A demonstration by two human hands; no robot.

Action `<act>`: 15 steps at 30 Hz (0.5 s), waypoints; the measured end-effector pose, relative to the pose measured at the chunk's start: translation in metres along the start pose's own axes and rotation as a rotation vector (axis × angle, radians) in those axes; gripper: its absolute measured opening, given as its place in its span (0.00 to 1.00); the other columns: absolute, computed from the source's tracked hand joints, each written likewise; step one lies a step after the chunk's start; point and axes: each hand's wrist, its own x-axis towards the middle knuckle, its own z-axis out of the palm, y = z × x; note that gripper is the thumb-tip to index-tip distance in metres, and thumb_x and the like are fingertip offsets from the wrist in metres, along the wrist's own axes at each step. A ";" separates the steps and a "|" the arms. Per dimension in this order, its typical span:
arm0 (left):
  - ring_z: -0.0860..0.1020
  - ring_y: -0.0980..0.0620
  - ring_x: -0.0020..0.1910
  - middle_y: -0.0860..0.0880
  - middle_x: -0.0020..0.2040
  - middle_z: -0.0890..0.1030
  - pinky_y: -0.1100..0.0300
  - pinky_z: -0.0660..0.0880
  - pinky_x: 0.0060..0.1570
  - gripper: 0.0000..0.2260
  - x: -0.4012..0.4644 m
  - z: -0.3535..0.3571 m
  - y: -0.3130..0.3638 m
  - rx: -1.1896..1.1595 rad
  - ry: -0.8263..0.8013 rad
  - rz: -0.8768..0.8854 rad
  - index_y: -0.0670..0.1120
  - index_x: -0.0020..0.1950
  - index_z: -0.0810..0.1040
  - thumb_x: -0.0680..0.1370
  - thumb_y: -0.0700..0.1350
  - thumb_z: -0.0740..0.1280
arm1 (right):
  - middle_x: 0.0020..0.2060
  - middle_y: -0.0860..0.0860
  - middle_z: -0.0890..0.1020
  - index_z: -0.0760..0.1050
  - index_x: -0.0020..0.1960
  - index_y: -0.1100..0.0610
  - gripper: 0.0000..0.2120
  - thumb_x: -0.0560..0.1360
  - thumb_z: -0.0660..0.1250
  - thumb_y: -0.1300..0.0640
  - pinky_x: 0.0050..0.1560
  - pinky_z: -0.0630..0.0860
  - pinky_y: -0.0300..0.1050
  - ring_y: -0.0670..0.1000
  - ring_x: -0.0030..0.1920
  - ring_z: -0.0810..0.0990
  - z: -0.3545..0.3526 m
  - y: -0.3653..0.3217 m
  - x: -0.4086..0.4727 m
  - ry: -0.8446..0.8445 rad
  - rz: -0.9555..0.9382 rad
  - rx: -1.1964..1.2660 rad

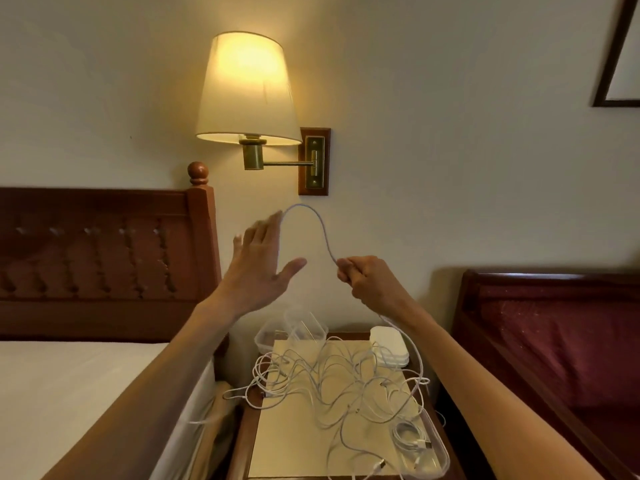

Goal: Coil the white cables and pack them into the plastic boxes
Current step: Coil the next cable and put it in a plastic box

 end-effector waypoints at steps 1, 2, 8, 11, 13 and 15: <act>0.49 0.43 0.78 0.43 0.79 0.53 0.36 0.47 0.75 0.39 0.000 0.002 0.005 0.058 0.092 -0.028 0.44 0.80 0.44 0.79 0.57 0.63 | 0.26 0.44 0.73 0.73 0.33 0.57 0.20 0.83 0.55 0.60 0.32 0.65 0.32 0.41 0.24 0.69 -0.001 -0.002 0.003 0.001 -0.027 -0.037; 0.46 0.42 0.79 0.42 0.80 0.50 0.37 0.43 0.75 0.40 0.000 0.001 0.009 0.135 0.169 -0.073 0.44 0.80 0.41 0.79 0.55 0.64 | 0.27 0.44 0.73 0.74 0.34 0.58 0.21 0.83 0.55 0.60 0.33 0.66 0.33 0.42 0.26 0.70 -0.003 -0.003 0.005 0.002 -0.046 -0.067; 0.74 0.50 0.61 0.45 0.61 0.77 0.52 0.71 0.64 0.18 0.006 0.021 0.024 -0.064 -0.085 0.334 0.44 0.72 0.69 0.82 0.42 0.62 | 0.28 0.43 0.72 0.68 0.31 0.48 0.22 0.83 0.55 0.61 0.34 0.66 0.29 0.43 0.29 0.69 -0.013 -0.017 0.009 -0.022 -0.148 -0.159; 0.75 0.59 0.42 0.50 0.43 0.79 0.68 0.70 0.43 0.06 0.006 0.025 0.019 -0.262 -0.045 0.393 0.44 0.50 0.79 0.82 0.38 0.62 | 0.27 0.43 0.73 0.71 0.33 0.48 0.21 0.83 0.55 0.57 0.34 0.66 0.32 0.42 0.28 0.69 -0.009 -0.016 0.005 -0.067 -0.157 -0.063; 0.74 0.63 0.41 0.51 0.41 0.77 0.72 0.68 0.42 0.09 0.006 0.015 0.013 -0.280 0.057 0.356 0.46 0.46 0.76 0.81 0.34 0.62 | 0.27 0.44 0.72 0.73 0.34 0.51 0.20 0.84 0.55 0.54 0.33 0.66 0.34 0.42 0.28 0.68 -0.009 -0.008 0.002 -0.063 -0.101 0.080; 0.74 0.66 0.42 0.51 0.42 0.77 0.75 0.68 0.43 0.09 0.007 -0.007 0.004 -0.290 0.211 0.247 0.44 0.46 0.76 0.81 0.33 0.61 | 0.26 0.44 0.70 0.72 0.36 0.54 0.19 0.84 0.54 0.54 0.30 0.65 0.34 0.42 0.26 0.66 -0.014 0.008 -0.005 -0.065 -0.008 0.206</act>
